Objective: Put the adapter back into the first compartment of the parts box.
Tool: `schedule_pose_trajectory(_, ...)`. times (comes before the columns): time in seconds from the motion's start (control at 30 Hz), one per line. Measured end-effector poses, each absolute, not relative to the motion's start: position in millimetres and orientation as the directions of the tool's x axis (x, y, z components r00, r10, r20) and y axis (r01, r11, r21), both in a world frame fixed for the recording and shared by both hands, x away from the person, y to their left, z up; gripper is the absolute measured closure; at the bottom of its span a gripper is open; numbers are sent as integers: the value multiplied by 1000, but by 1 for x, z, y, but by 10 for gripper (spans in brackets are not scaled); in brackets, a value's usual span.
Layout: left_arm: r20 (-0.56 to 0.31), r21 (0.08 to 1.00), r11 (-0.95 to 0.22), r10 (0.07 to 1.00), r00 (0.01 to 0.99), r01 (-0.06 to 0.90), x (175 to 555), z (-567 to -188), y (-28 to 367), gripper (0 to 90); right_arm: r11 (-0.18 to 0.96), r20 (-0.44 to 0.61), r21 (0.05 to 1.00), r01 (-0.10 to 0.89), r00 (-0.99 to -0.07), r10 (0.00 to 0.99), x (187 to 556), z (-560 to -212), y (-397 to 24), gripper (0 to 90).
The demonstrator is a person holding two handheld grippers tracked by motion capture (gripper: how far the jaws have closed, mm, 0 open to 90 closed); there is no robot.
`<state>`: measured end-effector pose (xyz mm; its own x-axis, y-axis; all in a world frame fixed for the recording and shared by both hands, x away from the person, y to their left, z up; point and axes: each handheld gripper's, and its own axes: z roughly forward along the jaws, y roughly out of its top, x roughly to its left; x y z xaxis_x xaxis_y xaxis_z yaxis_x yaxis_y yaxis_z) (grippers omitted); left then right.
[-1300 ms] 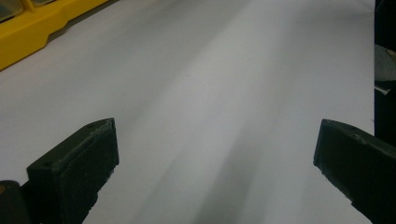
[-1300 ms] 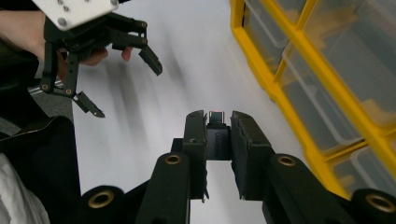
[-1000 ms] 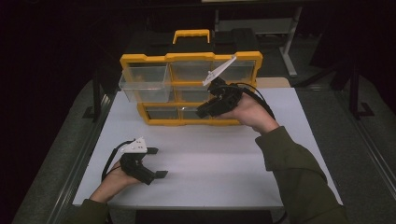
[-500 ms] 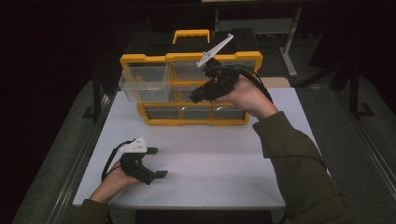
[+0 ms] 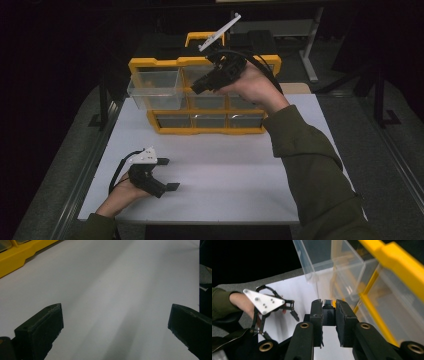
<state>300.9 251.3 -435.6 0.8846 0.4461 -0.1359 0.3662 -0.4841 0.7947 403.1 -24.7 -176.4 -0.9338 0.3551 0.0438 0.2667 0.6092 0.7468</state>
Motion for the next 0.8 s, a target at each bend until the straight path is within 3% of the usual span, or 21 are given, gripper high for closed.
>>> schedule_pose_trajectory(0.8,-134,797,-483,443,887,362,301,-435,252,0,608,14,766,209,-951,309,421,-151,36,754)
